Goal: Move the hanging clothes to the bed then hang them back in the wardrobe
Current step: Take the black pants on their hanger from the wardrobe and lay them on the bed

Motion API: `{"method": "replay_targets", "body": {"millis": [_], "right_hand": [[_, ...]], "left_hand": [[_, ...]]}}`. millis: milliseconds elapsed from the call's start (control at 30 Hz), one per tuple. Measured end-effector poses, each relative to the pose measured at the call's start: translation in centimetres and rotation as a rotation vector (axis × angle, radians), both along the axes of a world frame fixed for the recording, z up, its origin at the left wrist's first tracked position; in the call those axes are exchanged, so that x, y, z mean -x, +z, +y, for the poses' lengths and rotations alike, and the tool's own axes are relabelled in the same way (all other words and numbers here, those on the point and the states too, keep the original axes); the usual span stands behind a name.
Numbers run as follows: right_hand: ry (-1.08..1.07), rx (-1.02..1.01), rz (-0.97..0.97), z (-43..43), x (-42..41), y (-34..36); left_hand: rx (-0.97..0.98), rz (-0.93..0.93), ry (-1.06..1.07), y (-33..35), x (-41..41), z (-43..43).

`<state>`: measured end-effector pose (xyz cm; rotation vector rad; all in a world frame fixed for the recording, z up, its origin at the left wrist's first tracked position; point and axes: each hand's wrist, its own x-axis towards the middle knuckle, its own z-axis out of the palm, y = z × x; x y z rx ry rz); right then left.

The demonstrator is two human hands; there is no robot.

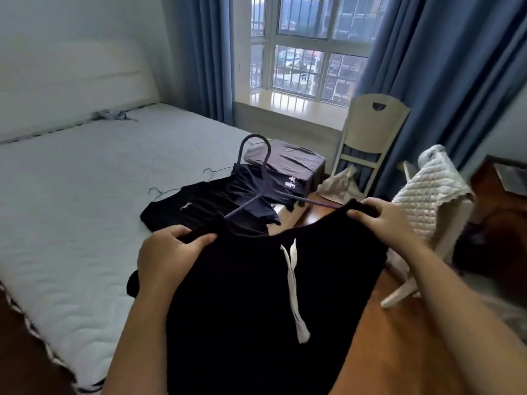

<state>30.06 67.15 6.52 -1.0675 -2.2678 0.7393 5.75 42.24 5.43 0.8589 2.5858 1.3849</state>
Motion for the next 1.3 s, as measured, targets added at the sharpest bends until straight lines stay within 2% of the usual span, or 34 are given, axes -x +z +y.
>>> {"method": "replay_targets", "body": {"millis": [333, 633, 967, 1300], "right_hand": [[0.325, 0.034, -0.009, -2.8, 22.4, -0.5], [0.508, 0.018, -0.027, -4.8, 42.6, -1.0], [0.688, 0.115, -0.076, -0.9, 60.0, -3.8], [0.893, 0.369, -0.309, 3.5, 74.7, -12.2]], "left_hand": [[-0.017, -0.045, 0.335, -0.3, 13.3, -9.2], [-0.105, -0.124, 0.576, -3.0, 27.0, -13.3], [-0.084, -0.104, 0.791, -6.0, 38.3, -10.2], [0.122, -0.187, 0.974, -10.7, 48.0, -5.9]]}}
